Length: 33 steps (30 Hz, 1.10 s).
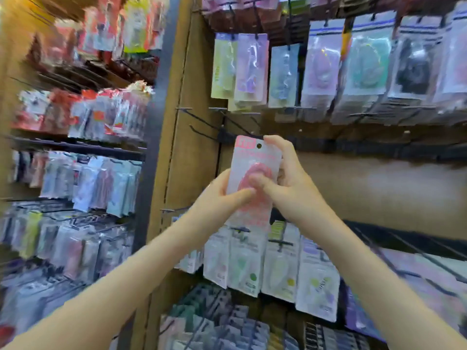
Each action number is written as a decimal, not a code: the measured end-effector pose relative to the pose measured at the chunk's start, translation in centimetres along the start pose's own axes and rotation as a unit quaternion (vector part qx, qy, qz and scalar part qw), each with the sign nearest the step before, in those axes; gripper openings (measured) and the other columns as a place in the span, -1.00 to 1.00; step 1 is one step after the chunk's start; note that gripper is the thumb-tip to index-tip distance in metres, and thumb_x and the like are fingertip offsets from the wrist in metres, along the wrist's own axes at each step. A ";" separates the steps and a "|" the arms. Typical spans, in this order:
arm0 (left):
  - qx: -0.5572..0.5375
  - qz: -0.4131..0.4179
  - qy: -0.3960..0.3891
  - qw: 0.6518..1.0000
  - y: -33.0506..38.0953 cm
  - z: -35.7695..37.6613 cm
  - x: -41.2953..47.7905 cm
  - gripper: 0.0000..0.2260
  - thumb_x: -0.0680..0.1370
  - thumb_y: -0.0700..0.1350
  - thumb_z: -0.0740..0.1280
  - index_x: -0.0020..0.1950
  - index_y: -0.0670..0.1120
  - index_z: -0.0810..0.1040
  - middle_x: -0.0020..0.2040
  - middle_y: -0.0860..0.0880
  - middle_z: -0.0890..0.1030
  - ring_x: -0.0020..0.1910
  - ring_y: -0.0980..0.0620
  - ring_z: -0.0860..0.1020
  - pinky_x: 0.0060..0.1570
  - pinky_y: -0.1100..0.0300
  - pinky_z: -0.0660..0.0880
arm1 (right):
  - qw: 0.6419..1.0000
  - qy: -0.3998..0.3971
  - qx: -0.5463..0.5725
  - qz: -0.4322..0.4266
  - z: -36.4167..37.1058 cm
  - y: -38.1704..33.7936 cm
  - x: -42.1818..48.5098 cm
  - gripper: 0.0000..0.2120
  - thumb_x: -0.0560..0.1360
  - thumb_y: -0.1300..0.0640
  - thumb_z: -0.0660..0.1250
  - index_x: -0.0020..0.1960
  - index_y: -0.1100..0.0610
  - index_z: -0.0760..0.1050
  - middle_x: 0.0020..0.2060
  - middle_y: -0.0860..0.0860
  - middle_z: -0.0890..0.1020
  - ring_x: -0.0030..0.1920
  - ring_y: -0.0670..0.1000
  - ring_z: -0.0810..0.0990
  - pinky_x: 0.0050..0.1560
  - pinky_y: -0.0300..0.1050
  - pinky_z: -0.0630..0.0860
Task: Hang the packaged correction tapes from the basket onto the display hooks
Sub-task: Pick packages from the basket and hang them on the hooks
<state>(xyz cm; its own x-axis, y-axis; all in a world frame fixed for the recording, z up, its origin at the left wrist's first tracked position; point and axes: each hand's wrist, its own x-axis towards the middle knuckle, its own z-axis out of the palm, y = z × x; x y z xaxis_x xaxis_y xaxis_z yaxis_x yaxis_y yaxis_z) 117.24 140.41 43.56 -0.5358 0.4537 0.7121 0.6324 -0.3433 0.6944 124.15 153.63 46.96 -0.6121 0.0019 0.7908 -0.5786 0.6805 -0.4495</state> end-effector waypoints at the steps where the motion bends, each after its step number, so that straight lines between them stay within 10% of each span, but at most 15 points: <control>1: 0.032 0.010 0.027 0.999 -0.7 -3.0 0.2 -0.74 0.54 -0.12 0.37 0.21 0.03 0.46 0.11 0.01 0.63 0.09 0.04 0.62 0.02 0.17 0.57 | 1.000 0.000 0.000 -0.008 2.7 -0.1 1.6 -0.44 0.53 0.16 0.34 0.34 -0.30 0.19 0.10 -0.09 0.56 0.02 -0.06 0.58 0.01 -0.18 0.56; 5: 0.276 0.055 0.165 0.945 -3.8 -12.7 1.8 -0.62 0.47 0.01 0.43 0.20 0.02 0.36 -0.03 0.11 0.58 -0.06 0.15 0.58 -0.10 0.28 0.50 | 1.000 0.016 0.006 -0.014 11.6 0.4 7.2 -0.37 0.51 0.25 0.35 0.34 -0.22 0.09 0.10 0.02 0.57 -0.02 -0.06 0.58 -0.13 -0.36 0.52; 9: 0.413 0.155 0.175 0.880 -6.6 -18.3 3.9 -0.39 0.44 0.10 0.32 0.42 -0.13 0.33 0.22 -0.06 0.51 0.21 -0.02 0.46 0.26 0.14 0.36 | 0.997 0.079 0.019 0.013 14.9 2.0 11.4 -0.42 0.48 0.26 0.39 0.22 -0.11 0.09 0.06 0.11 0.56 -0.07 -0.02 0.58 -0.33 -0.49 0.42; 16: 0.568 0.256 0.133 0.771 -10.0 -20.8 8.3 -0.44 0.52 0.10 0.15 0.48 -0.10 0.30 0.46 -0.18 0.24 0.45 -0.16 0.20 0.42 -0.04 0.15 | 0.995 0.096 0.013 -0.023 15.6 3.6 14.3 -0.50 0.53 0.22 0.34 0.31 -0.14 0.20 0.22 -0.05 0.46 0.16 -0.05 0.52 0.07 -0.19 0.56; 20: 0.544 0.290 0.152 0.773 -11.4 -20.9 9.2 -0.53 0.56 0.00 0.13 0.46 -0.06 0.28 0.46 -0.13 0.17 0.47 -0.15 0.15 0.47 0.03 0.05 | 0.993 0.114 0.043 -0.002 15.6 4.4 15.6 -0.49 0.53 0.20 0.34 0.32 -0.17 0.21 0.11 -0.24 0.45 0.16 -0.11 0.53 0.11 -0.09 0.57; 33: 0.501 0.335 0.162 0.781 -12.5 -21.3 9.7 -0.68 0.56 -0.01 0.14 0.30 0.01 0.42 0.47 -0.08 0.19 0.48 -0.12 0.16 0.45 0.01 0.07 | 0.970 0.107 -0.149 0.162 15.4 9.2 21.1 -0.45 0.58 0.23 0.20 0.48 -0.04 0.09 0.29 0.16 0.42 0.11 0.16 0.50 -0.03 -0.05 0.46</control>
<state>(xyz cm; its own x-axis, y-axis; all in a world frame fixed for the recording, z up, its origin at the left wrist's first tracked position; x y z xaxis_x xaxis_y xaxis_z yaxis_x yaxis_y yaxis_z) 92.21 131.55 44.01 0.0932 0.1614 0.9825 0.8651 0.4753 -0.1602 97.62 148.64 53.08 -0.5917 0.3813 0.7102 -0.1732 0.8004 -0.5740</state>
